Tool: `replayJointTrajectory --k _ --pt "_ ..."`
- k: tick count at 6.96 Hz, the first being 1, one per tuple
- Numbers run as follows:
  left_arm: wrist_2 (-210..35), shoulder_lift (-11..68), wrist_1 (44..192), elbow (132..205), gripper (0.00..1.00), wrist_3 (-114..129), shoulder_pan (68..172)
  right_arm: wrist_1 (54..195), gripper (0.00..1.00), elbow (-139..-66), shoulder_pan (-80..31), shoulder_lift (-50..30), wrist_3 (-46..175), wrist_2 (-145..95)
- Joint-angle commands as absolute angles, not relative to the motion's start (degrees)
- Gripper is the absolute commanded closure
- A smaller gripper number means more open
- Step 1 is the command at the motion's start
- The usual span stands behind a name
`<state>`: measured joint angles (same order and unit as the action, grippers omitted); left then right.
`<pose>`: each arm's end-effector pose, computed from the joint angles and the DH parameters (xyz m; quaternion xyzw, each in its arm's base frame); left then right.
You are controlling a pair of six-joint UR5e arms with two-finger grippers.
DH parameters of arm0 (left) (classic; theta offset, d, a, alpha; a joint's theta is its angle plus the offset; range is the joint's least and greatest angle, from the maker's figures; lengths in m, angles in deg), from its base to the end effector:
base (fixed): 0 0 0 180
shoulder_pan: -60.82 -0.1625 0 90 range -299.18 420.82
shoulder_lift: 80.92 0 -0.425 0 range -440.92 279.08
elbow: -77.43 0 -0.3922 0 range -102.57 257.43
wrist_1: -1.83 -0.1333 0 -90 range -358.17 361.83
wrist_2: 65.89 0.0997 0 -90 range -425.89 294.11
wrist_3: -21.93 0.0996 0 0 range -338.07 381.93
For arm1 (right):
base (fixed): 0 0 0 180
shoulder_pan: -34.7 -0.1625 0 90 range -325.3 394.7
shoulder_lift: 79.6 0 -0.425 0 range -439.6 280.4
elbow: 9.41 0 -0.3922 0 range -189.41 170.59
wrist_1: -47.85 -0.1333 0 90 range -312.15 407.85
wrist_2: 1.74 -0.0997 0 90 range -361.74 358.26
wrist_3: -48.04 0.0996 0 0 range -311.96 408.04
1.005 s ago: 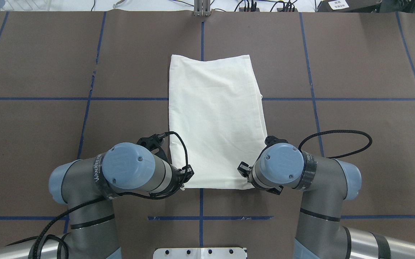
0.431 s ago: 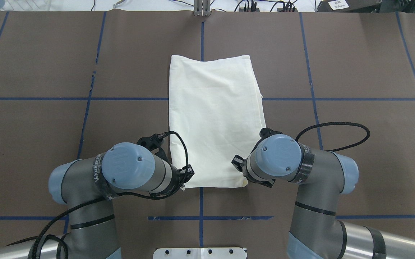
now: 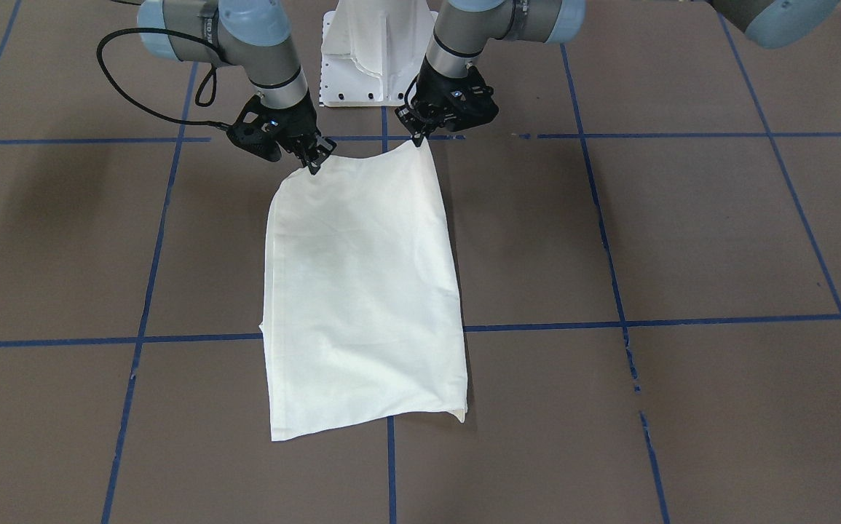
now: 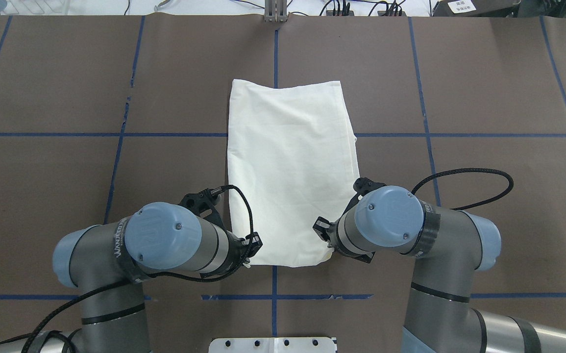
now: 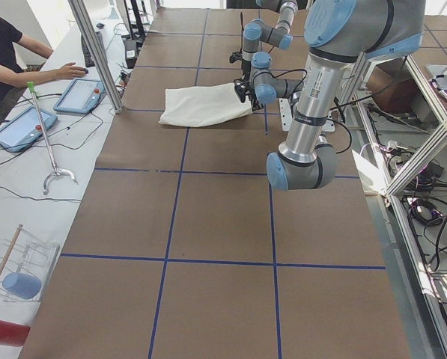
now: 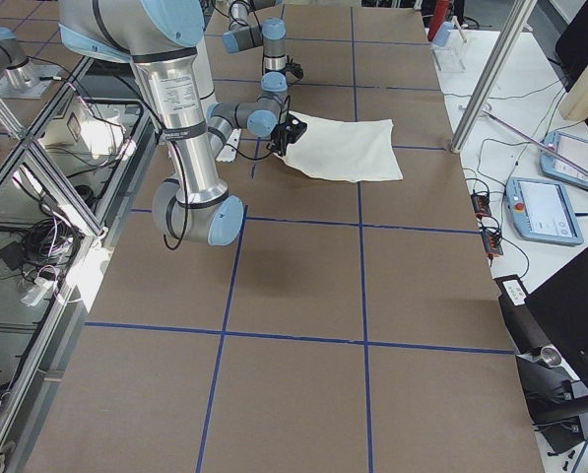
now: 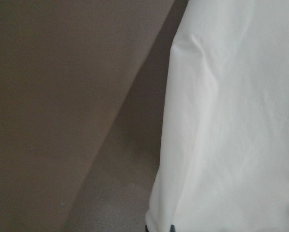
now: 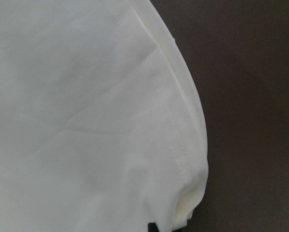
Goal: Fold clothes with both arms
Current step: 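Grasp both near corners of the shirt with left and right grippers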
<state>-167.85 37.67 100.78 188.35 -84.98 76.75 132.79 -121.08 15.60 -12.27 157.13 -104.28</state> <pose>0.5395 -0.2712 0.2034 -0.0951 0.4849 -0.1965 0.8469 -0.5144 -0.2963 0.2681 -0.0992 -0.4154 0.2523 0.8683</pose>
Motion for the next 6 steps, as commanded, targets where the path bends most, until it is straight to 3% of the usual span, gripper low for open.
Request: replayJointTrajectory --k 1,4,6 --pt "-167.6 34.5 100.7 193.3 1.0 -85.7 72.3 132.6 1.0 -127.3 19.4 -9.0 157.2 -104.4" --pt "-167.9 34.6 100.1 199.0 1.0 -85.6 72.4 131.8 1.0 -126.9 17.7 -10.0 155.8 -104.0" --pt "-171.9 35.4 100.7 198.6 1.0 -84.7 81.6 125.2 1.0 -124.0 7.5 -10.1 154.5 -110.8"
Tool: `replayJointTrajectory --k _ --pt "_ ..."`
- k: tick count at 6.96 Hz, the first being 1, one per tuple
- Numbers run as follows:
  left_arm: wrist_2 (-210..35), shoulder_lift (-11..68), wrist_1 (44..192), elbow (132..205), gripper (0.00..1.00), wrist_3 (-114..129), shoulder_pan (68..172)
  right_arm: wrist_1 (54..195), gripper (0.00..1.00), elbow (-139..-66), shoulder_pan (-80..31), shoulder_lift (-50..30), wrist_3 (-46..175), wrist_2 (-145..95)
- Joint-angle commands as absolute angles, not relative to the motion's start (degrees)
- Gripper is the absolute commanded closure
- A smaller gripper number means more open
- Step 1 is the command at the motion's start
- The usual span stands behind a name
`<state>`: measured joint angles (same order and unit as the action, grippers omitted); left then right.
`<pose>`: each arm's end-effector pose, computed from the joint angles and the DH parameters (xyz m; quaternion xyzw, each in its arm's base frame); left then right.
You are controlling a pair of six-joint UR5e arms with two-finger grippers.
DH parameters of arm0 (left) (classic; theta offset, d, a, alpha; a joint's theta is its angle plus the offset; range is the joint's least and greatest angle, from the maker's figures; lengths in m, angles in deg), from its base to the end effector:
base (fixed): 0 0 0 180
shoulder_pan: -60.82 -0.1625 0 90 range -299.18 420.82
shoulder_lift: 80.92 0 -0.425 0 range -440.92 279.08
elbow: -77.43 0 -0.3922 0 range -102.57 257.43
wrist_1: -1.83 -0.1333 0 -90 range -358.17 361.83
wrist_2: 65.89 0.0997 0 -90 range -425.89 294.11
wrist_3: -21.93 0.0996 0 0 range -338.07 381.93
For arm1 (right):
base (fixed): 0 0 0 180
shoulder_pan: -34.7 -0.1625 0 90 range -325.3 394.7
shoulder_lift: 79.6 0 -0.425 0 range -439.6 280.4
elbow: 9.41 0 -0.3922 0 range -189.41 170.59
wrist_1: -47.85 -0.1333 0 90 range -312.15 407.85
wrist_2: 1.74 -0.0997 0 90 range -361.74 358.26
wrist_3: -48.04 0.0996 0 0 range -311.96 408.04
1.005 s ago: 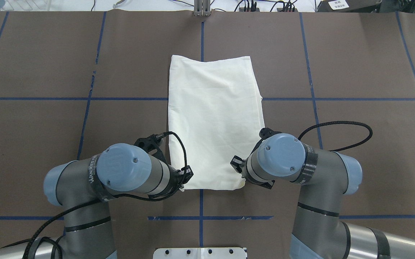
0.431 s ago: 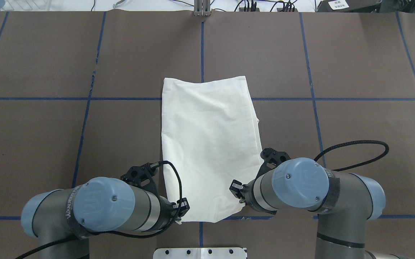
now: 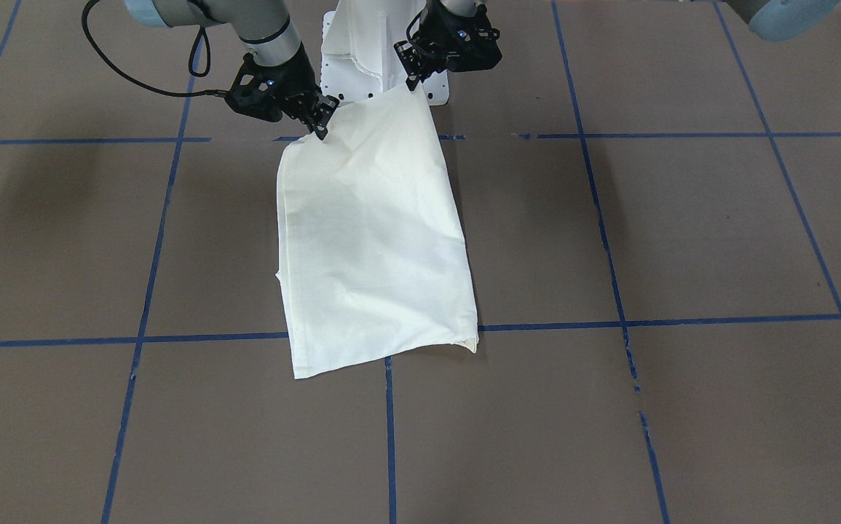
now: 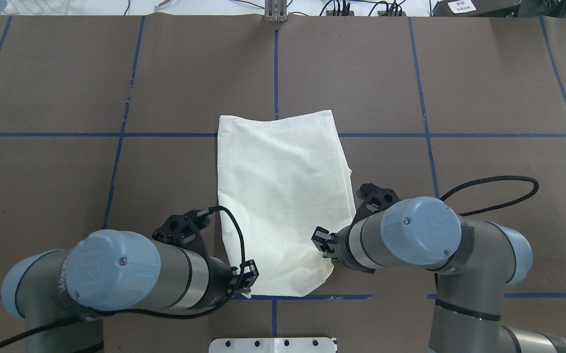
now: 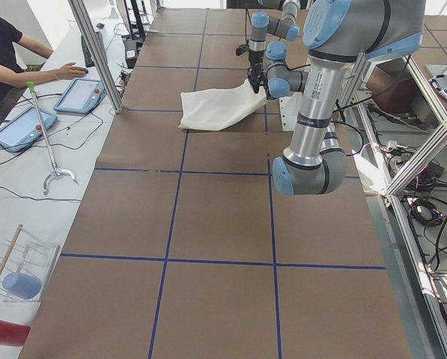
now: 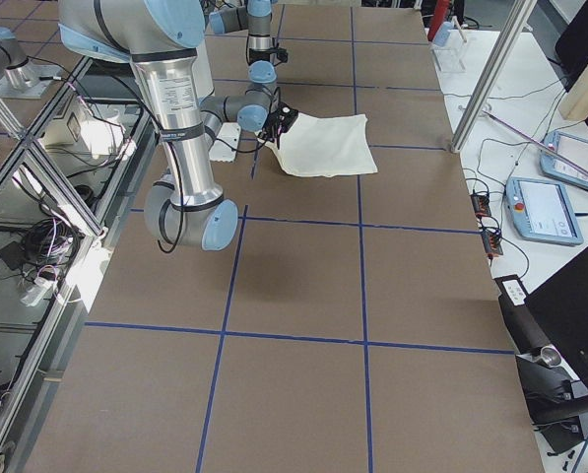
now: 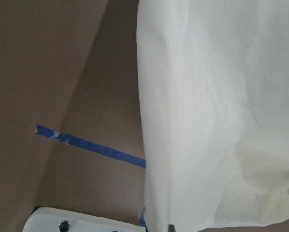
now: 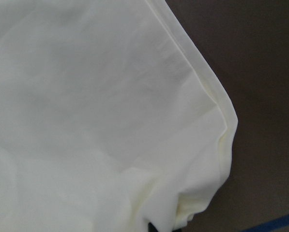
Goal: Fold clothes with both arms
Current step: 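Lift the near edge with both grippers and fold it onto the far half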
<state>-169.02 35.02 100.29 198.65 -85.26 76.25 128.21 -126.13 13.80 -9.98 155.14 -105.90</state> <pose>0.4796 -0.2472 0.1644 -0.1043 0.5368 -0.1750 0.8188 -0.4753 -0.2981 0.2432 -0.0928 -0.4749 0.2289 0.8447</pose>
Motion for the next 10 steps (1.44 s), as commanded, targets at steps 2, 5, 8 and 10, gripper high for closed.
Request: replayJointTrajectory --k 2,5,8,10 --pt "-175.7 38.9 101.4 193.9 1.0 -84.6 90.1 124.1 1.0 -112.1 -2.5 -18.0 152.1 -119.9" --pt "-175.7 43.9 111.2 176.4 1.0 -82.3 96.7 123.6 1.0 -93.6 -7.6 -30.3 151.9 -121.4" --pt "-175.6 48.7 112.5 166.6 1.0 -77.9 101.8 123.5 1.0 -80.9 -9.0 -38.0 150.0 -121.4" --pt "-175.5 49.9 115.7 162.6 1.0 -77.9 101.8 117.8 1.0 -75.4 -9.2 -39.3 149.7 -121.1"
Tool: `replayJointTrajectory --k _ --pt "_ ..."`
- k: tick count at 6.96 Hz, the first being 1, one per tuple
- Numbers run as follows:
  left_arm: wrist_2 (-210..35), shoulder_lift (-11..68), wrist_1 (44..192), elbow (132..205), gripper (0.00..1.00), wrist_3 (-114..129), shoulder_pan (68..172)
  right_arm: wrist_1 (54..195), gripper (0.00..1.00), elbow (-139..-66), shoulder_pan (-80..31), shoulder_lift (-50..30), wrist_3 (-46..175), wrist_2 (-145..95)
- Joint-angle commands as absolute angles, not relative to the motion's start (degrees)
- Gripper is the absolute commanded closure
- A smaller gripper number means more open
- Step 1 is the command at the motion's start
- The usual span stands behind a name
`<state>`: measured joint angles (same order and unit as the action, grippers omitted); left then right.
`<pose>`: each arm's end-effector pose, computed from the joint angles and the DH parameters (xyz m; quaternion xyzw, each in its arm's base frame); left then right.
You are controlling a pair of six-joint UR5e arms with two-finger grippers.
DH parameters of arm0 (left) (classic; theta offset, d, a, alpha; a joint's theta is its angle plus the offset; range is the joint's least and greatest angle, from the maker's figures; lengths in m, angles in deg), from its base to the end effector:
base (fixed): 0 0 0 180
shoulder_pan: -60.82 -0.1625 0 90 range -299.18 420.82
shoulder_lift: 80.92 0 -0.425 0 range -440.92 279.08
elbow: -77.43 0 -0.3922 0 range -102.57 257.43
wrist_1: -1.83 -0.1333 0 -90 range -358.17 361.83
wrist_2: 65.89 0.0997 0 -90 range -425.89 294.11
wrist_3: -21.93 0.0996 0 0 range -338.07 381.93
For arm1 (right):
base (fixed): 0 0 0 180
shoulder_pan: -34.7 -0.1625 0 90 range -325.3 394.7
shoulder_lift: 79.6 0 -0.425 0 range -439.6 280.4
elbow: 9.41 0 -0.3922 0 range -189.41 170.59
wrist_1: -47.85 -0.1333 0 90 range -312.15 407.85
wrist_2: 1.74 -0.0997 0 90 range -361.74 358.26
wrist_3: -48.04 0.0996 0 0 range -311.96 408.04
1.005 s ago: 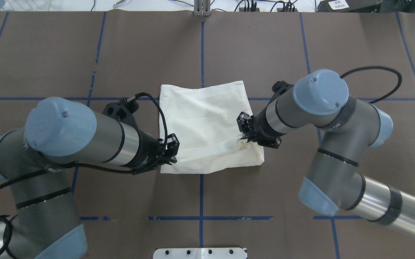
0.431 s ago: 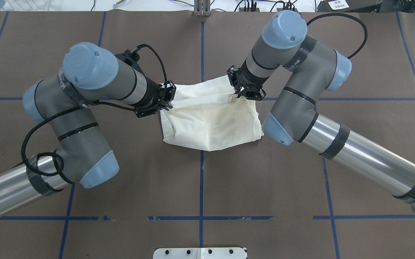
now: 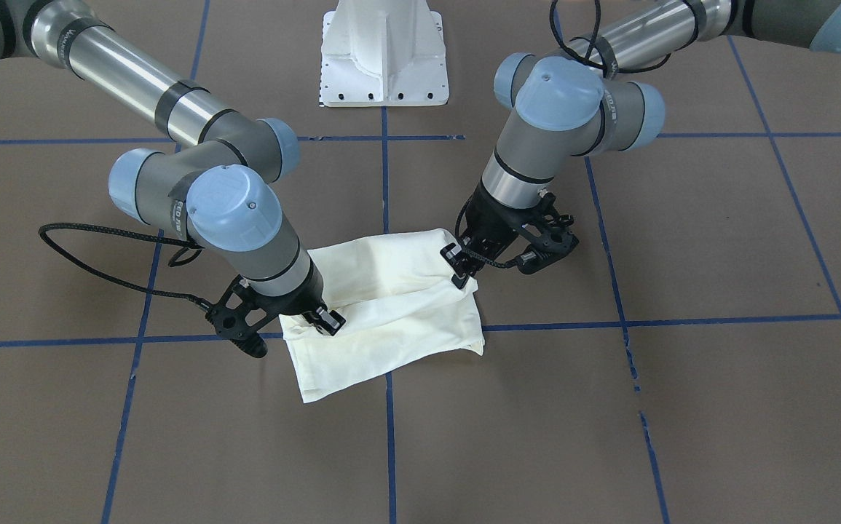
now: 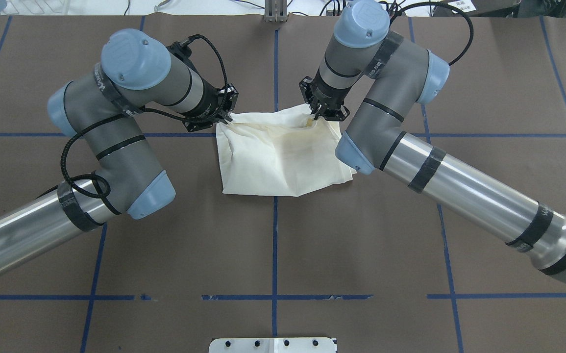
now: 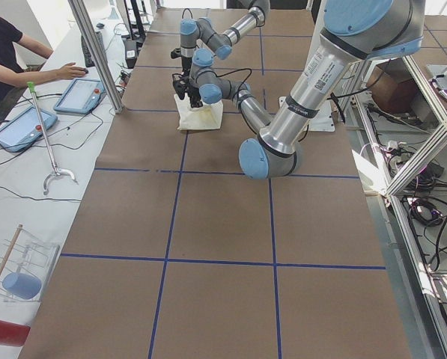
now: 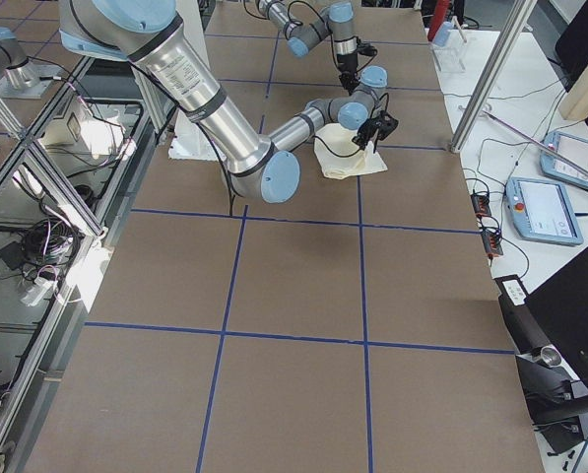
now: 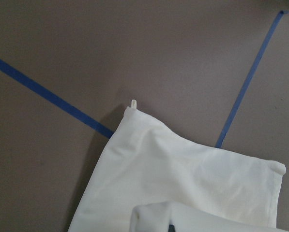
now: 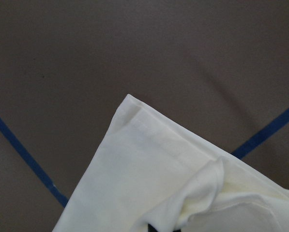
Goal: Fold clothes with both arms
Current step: 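Lift the near edge with both grippers and fold it onto the far half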
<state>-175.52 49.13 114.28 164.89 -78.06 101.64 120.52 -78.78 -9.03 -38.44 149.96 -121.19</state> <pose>0.4764 -0.5434 0.2097 -0.0115 0.5139 -0.2892 0.8075 -0.5179 -0.6121 0.2464 -0.1228 -0.4242 0.3293 0.8346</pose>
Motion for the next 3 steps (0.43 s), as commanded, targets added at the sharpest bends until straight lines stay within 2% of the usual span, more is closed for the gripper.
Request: replayJointTrajectory --k 1,2,3 --pt "-175.3 50.6 115.8 160.9 1.0 -78.0 101.8 117.8 1.0 -75.4 -9.3 -39.3 149.6 -121.0" --pt "-175.1 51.0 115.7 160.2 0.63 -78.0 101.8 117.9 0.72 -75.4 -9.6 -39.2 149.4 -121.0" --pt "-174.2 52.2 115.8 158.9 0.01 -77.2 101.8 117.8 0.01 -75.4 -9.9 -39.3 147.0 -121.0"
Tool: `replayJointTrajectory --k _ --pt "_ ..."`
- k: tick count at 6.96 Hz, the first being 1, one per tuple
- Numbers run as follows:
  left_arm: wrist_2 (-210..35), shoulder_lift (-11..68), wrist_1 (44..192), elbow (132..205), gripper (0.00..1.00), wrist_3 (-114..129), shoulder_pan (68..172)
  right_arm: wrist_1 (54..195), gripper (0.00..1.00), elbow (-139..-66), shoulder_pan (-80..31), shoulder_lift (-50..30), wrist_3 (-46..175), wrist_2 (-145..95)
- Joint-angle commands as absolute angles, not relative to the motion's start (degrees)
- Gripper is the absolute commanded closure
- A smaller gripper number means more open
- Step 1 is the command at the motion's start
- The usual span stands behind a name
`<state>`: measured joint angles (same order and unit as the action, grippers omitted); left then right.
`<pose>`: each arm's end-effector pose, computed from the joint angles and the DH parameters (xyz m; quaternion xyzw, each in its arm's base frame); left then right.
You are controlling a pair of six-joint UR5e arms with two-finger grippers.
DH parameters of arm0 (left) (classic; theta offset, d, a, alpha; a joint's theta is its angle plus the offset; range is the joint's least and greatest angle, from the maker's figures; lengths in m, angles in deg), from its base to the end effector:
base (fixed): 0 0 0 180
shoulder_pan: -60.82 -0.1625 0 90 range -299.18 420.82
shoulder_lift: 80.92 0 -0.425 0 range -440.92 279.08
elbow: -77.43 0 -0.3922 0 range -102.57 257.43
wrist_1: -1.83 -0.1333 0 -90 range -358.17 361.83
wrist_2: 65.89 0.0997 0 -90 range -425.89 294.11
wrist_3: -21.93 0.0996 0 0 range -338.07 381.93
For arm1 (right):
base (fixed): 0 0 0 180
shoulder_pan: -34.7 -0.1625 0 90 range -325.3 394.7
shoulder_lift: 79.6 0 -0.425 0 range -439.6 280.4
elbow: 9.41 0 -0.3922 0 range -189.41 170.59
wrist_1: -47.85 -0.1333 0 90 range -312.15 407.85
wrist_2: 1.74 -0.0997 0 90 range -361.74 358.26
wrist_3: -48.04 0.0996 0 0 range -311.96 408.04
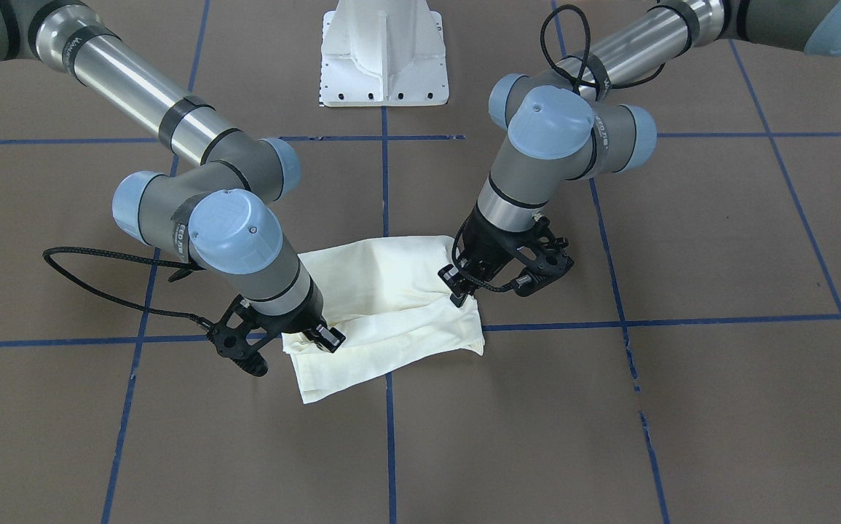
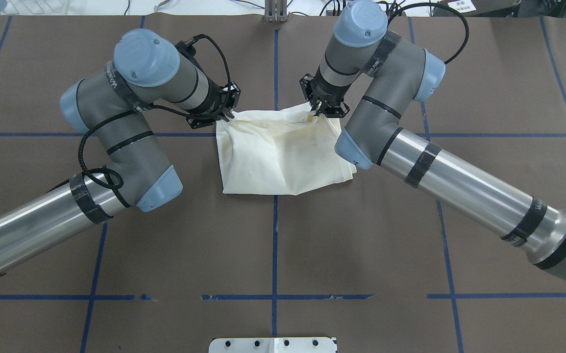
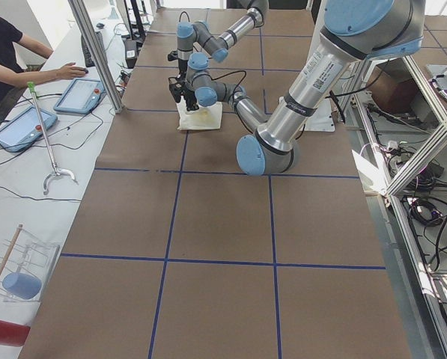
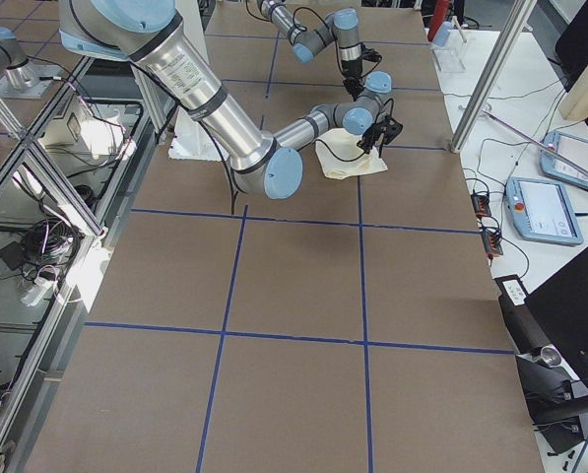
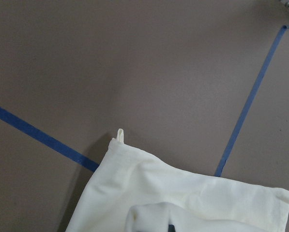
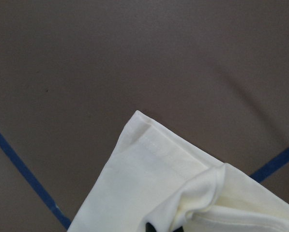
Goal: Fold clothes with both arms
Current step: 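Release the folded edge and raise the right gripper away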
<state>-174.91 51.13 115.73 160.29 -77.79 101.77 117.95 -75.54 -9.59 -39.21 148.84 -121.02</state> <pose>0.4917 -0.5602 0.2171 -0.0083 0.5051 -0.2943 0.8113 -0.5199 -0.6253 0.2570 -0.1150 -0.4265 0.3255 0.8360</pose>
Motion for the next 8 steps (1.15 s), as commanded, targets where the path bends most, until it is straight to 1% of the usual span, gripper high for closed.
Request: replayJointTrajectory --k 1,2,3,4,5,6,8 --pt "-173.8 53.4 115.7 157.8 0.0 -76.1 101.9 117.9 0.0 -75.4 -11.8 -39.3 145.7 -121.6" --pt "-174.0 52.9 115.7 157.9 0.0 -72.6 102.9 117.9 0.0 -75.4 -14.1 -39.2 142.9 -124.7" --pt "-174.1 50.7 119.4 158.2 0.0 -71.5 102.8 118.5 0.0 -76.1 -16.3 -38.8 139.5 -128.6" --pt "-174.1 46.2 131.0 158.3 0.0 -72.1 102.3 118.7 0.0 -78.4 -17.7 -36.8 137.3 -129.0" --pt "-174.2 45.2 135.1 158.2 0.0 -72.5 101.3 119.6 0.0 -80.6 -18.7 -34.9 133.3 -129.1" --pt "-174.2 45.1 136.7 158.1 0.0 -73.1 99.1 121.6 0.0 -80.9 -19.1 -34.8 130.1 -129.0" --pt "-174.2 44.9 144.8 156.6 0.0 -73.3 97.3 122.1 0.0 -80.9 -19.7 -34.8 128.8 -128.9"
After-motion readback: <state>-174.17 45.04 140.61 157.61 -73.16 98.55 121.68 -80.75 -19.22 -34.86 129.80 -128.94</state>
